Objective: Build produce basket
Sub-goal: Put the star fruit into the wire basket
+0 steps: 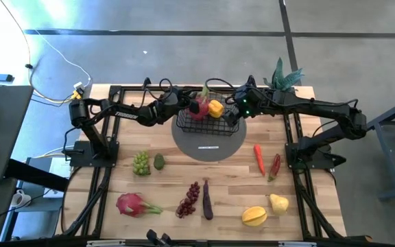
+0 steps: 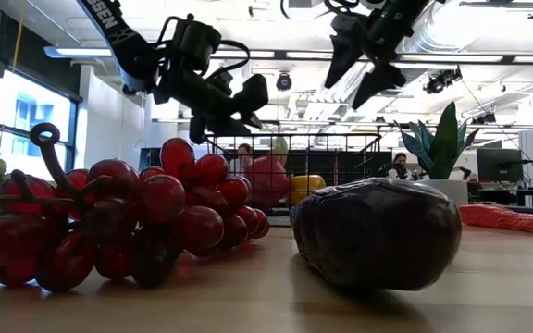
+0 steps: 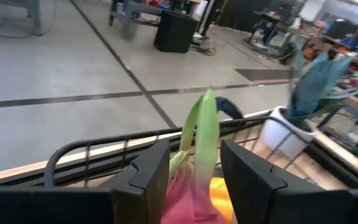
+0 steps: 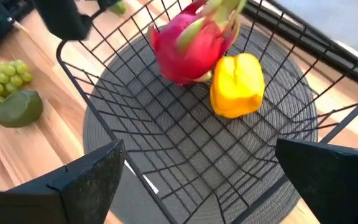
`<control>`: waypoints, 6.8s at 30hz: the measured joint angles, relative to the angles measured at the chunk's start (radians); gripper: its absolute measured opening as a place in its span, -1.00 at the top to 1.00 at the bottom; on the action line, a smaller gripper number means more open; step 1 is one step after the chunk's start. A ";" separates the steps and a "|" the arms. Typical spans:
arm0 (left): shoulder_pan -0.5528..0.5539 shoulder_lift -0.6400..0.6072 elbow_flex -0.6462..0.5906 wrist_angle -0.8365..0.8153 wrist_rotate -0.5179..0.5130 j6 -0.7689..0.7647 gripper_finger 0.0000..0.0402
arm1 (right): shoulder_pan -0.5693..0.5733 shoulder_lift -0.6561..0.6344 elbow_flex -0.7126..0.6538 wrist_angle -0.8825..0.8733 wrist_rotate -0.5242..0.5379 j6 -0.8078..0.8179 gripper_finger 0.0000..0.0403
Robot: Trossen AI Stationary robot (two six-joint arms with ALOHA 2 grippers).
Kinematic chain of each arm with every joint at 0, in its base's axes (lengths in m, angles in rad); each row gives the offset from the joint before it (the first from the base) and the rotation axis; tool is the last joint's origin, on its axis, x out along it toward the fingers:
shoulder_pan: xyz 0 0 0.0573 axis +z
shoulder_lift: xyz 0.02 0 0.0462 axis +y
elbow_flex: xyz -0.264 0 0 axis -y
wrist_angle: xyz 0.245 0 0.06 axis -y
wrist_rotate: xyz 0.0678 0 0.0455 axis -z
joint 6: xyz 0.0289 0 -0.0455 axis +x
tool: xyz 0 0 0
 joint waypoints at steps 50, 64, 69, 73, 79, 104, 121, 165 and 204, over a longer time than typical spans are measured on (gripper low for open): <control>-0.197 -0.670 0.136 -0.980 0.307 0.348 0.37 | 0.474 -0.103 -0.001 -0.475 -0.004 0.891 -0.98; -0.317 -0.670 0.135 -1.242 0.290 0.294 0.37 | 0.593 0.014 -0.002 -0.611 0.082 1.080 -0.98; -0.359 -0.670 0.135 -1.294 0.289 0.262 0.37 | 0.592 0.082 -0.002 -0.687 0.074 1.060 -0.98; -0.379 -0.670 0.135 -1.293 0.280 0.261 0.37 | 0.592 0.098 -0.002 -0.742 0.072 1.045 -0.98; -0.389 -0.670 0.135 -1.293 0.247 0.259 0.37 | 0.592 0.099 -0.002 -0.813 0.075 1.033 -0.98; -0.389 -0.669 0.135 -1.283 0.232 0.056 0.37 | 0.826 0.079 -0.002 -0.477 -0.240 0.453 -0.86; -0.429 -0.668 0.135 -1.289 0.239 -0.114 0.37 | 1.152 0.094 -0.002 -0.264 -0.056 0.334 -0.86; -0.454 -0.668 0.135 -1.293 0.240 -0.130 0.37 | 1.032 0.431 -0.002 -0.091 -0.324 0.153 -0.85; -0.454 -0.668 0.135 -1.339 0.241 -0.096 0.37 | 0.982 0.440 0.000 -0.091 -0.424 0.161 0.16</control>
